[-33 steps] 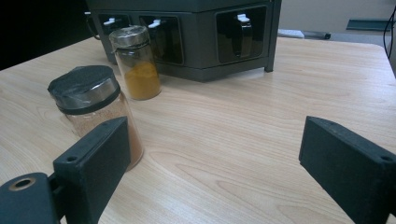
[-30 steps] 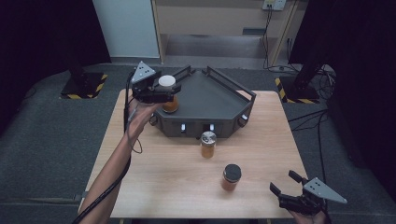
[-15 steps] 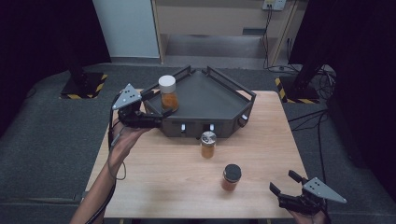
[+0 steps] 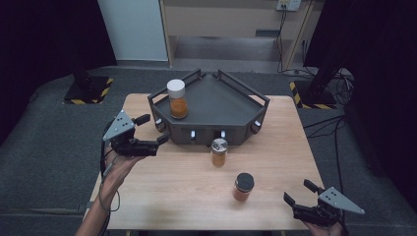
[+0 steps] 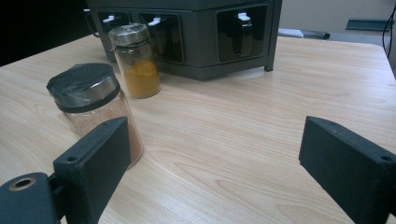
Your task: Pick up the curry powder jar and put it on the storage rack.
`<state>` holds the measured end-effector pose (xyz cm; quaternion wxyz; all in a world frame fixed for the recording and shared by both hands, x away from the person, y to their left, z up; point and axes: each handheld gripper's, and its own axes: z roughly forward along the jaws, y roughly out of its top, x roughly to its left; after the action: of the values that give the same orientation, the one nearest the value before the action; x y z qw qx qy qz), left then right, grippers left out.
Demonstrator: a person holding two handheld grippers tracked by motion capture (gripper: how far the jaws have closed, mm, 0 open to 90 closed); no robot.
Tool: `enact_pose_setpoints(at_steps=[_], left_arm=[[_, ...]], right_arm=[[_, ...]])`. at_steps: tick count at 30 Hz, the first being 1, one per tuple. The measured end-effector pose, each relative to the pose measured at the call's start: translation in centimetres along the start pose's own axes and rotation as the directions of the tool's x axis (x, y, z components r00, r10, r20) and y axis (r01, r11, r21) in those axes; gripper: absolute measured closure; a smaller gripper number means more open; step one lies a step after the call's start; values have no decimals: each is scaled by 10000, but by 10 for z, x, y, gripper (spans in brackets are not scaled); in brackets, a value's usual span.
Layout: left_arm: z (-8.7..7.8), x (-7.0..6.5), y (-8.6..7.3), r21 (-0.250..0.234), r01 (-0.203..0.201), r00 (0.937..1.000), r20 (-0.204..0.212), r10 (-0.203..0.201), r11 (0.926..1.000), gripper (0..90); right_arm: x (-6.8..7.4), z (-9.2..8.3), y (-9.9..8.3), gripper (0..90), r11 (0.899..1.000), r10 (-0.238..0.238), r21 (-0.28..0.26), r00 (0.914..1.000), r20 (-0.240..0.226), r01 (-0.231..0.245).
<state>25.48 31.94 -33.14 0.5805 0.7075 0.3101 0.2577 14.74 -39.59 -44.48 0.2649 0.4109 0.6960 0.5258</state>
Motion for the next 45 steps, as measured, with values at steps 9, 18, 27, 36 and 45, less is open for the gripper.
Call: enact_pose_setpoints(at_steps=[9, 18, 27, 36, 45], left_arm=[[-14, -4, -19, 10, 11, 9999, -150, -11, 10000, 76], [-22, -7, -43, 77, 145, 9999, -81, -145, 9999, 75], [-30, -8, -77, 176, 602, 9981, 92, -603, 9980, 75], [-38, -12, -106, 197, 835, 9965, 31, -835, 9963, 75], [-48, -18, -121, 385, 862, 9963, -91, -859, 9955, 75]], right_arm=[[1, 0, 0, 92, 10000, -33, 16, 10000, 37, 32], [1, 0, 0, 92, 10000, -36, 15, 10000, 32, 36], [1, 0, 1, 92, 10000, -73, 38, 10000, 37, 73], [2, 0, 1, 92, 9999, -97, 58, 9999, 55, 97], [2, 0, 1, 91, 9999, -107, 74, 9999, 60, 106]])
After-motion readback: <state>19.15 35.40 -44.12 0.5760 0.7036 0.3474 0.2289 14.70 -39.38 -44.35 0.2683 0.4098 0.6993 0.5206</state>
